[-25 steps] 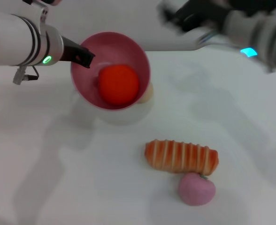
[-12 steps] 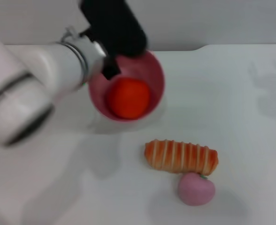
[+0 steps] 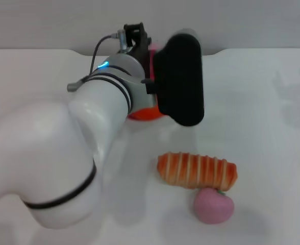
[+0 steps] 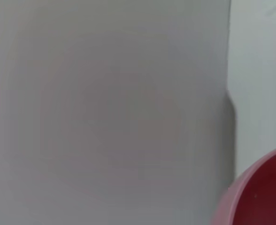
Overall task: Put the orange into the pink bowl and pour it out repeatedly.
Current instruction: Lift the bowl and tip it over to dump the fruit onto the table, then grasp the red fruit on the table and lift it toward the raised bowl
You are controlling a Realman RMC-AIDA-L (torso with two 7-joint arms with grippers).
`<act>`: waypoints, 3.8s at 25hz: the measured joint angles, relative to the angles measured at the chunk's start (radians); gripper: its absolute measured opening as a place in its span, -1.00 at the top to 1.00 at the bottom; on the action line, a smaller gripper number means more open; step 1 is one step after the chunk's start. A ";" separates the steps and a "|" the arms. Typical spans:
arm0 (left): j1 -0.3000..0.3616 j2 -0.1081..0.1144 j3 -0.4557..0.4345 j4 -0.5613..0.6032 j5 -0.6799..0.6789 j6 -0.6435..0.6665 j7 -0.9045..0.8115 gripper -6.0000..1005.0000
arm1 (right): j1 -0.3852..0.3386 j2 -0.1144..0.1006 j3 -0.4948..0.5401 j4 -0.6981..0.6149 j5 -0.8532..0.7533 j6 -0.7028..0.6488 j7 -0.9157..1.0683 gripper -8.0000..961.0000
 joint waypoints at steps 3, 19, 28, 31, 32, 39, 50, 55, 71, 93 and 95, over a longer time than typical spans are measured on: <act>0.001 -0.001 0.029 -0.025 0.090 0.010 -0.009 0.91 | 0.003 0.000 -0.001 0.002 0.000 0.000 0.002 -0.36; 0.009 -0.001 0.163 -0.153 0.408 0.029 -0.013 0.91 | 0.020 -0.002 -0.027 0.006 0.018 0.002 0.016 -0.36; 0.022 -0.001 0.207 -0.194 0.554 0.019 -0.014 0.91 | 0.026 -0.002 -0.035 0.009 0.022 0.004 0.016 -0.36; 0.023 -0.002 0.206 -0.197 0.573 0.018 -0.047 0.91 | 0.028 -0.002 -0.041 0.009 0.022 0.004 0.016 -0.36; 0.019 -0.002 0.192 -0.187 0.571 0.016 -0.096 0.91 | 0.028 -0.002 -0.043 0.009 0.022 0.005 0.016 -0.36; -0.049 -0.003 -0.059 0.027 0.227 -0.205 -0.472 0.91 | 0.053 -0.003 -0.081 -0.013 0.046 0.105 0.015 -0.36; -0.048 0.015 -0.669 0.088 -0.460 -0.432 -0.298 0.91 | 0.305 -0.012 -0.104 0.043 0.380 0.478 -0.110 -0.36; -0.030 0.016 -0.791 0.021 -0.450 -0.450 -0.280 0.91 | 0.447 -0.011 -0.093 0.245 0.652 0.496 -0.242 -0.36; -0.064 0.016 -0.843 -0.074 -0.465 -0.440 -0.234 0.91 | 0.602 -0.002 -0.184 0.469 0.914 0.434 -0.370 -0.33; -0.066 0.016 -0.814 -0.061 -0.479 -0.450 -0.234 0.91 | 0.636 -0.007 -0.234 0.571 1.046 0.355 -0.493 -0.19; -0.066 0.016 -0.812 -0.061 -0.479 -0.449 -0.234 0.91 | 0.634 -0.007 -0.227 0.566 1.027 0.362 -0.492 -0.11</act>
